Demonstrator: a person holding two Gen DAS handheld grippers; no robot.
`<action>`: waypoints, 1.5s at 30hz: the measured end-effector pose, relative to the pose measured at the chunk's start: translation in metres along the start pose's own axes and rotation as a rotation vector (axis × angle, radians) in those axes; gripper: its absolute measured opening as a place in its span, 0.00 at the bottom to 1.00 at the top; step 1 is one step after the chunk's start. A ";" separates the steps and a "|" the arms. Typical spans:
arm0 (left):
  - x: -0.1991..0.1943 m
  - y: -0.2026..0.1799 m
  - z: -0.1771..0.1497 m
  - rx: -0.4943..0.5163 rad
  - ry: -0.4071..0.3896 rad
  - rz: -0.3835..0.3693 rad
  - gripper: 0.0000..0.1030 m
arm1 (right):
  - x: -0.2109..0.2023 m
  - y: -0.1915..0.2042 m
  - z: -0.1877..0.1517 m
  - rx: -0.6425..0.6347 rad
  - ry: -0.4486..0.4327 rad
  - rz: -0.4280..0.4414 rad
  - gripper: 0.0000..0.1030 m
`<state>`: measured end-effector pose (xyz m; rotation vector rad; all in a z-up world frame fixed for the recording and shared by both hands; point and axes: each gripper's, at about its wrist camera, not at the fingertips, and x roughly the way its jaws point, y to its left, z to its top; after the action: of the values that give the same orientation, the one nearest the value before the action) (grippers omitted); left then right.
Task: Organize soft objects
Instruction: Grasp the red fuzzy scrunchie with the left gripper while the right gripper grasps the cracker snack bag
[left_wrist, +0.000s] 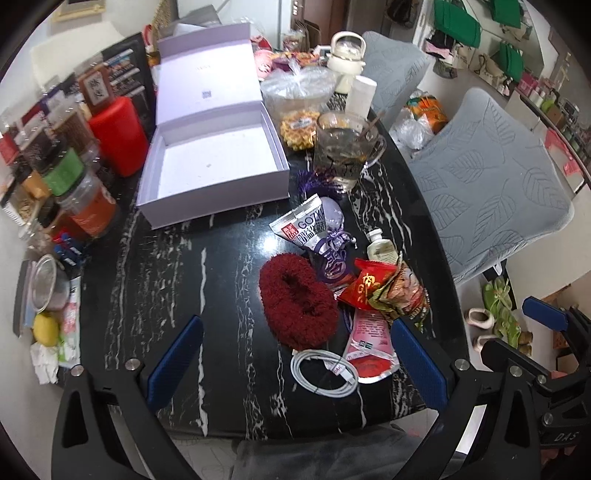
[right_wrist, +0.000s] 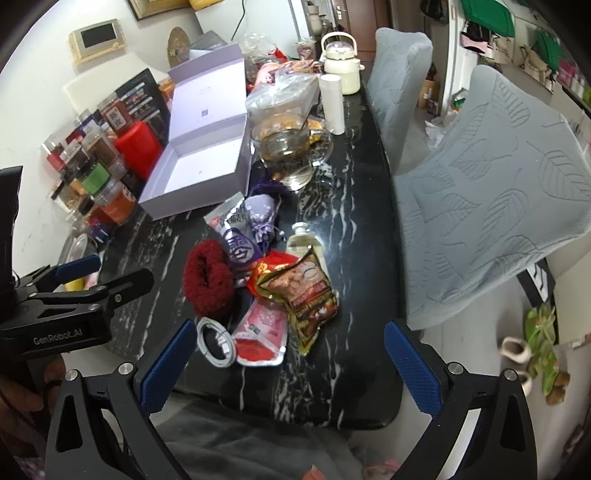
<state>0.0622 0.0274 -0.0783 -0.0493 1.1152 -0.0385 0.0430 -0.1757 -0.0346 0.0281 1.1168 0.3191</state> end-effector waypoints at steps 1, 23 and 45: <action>0.007 0.000 0.001 0.008 0.009 -0.005 1.00 | 0.005 0.000 0.000 -0.001 0.002 -0.005 1.00; 0.122 0.002 0.005 0.025 0.193 -0.071 1.00 | 0.104 -0.024 0.003 0.044 0.108 -0.086 1.00; 0.158 -0.009 0.005 0.060 0.187 -0.010 0.73 | 0.156 -0.017 0.008 -0.111 0.145 -0.029 1.00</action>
<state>0.1364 0.0092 -0.2175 0.0028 1.3000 -0.0870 0.1165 -0.1492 -0.1713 -0.1111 1.2399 0.3616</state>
